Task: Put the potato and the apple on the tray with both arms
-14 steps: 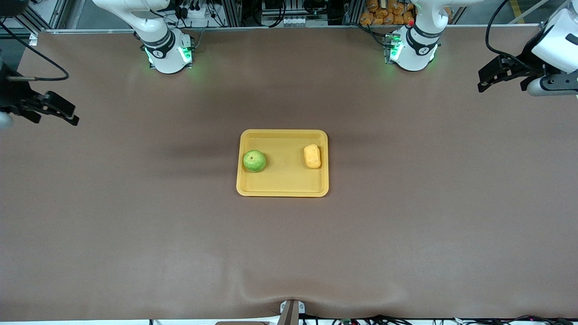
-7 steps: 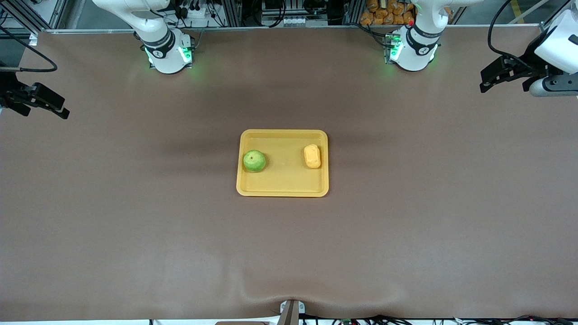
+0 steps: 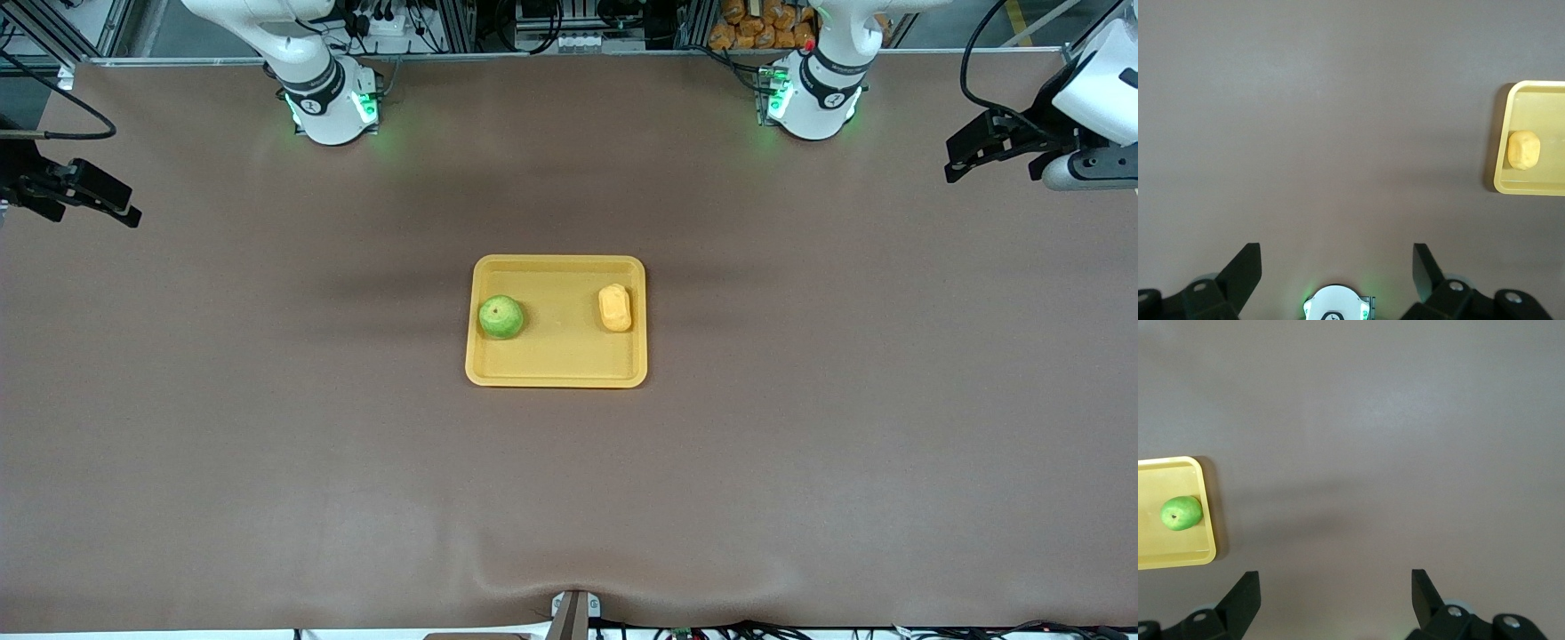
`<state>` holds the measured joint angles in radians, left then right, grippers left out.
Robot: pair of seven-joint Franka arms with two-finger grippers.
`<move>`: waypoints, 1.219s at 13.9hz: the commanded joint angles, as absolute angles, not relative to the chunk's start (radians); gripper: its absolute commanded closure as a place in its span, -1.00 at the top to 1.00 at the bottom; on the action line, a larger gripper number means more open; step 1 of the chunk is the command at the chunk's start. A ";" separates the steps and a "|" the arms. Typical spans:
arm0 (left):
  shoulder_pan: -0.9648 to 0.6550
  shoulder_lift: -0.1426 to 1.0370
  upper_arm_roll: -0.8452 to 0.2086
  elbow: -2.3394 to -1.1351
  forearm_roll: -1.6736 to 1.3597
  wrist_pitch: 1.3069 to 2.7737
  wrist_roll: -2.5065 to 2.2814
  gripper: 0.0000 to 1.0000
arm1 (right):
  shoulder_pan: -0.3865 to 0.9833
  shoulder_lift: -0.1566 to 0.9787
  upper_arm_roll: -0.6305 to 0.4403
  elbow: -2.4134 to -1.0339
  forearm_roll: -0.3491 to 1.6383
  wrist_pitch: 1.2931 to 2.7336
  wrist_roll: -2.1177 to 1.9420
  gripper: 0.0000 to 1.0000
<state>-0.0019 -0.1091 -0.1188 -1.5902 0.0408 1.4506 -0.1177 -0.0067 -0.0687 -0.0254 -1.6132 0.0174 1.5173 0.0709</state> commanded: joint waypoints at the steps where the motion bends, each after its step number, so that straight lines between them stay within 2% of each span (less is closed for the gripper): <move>1: 0.002 -0.120 -0.120 -1.591 0.020 1.454 -0.100 1.00 | -0.001 -0.054 -0.035 -1.589 0.018 1.502 0.074 1.00; 17: -0.003 -0.109 -0.123 -1.575 0.020 1.453 -0.106 1.00 | -0.008 -0.052 -0.034 -1.559 0.020 1.476 0.067 1.00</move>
